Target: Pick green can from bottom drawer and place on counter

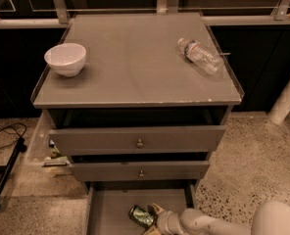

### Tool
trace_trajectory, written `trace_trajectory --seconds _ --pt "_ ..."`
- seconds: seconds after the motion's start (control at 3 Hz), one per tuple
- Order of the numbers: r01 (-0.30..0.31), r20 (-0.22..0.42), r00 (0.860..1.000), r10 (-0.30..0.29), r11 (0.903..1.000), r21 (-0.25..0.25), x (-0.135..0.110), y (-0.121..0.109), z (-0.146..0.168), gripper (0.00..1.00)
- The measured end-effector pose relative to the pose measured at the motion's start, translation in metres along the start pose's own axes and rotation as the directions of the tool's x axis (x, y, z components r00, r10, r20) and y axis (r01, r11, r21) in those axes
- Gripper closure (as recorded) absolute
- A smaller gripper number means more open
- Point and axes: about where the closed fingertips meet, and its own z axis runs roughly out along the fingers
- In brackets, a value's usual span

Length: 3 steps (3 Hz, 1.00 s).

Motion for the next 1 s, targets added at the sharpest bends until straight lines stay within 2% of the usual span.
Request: trace_trajectory --seconds 1.0 --pt "0.0 0.0 1.0 0.0 1.0 0.0 0.0 0.0001 0.0001 0.88"
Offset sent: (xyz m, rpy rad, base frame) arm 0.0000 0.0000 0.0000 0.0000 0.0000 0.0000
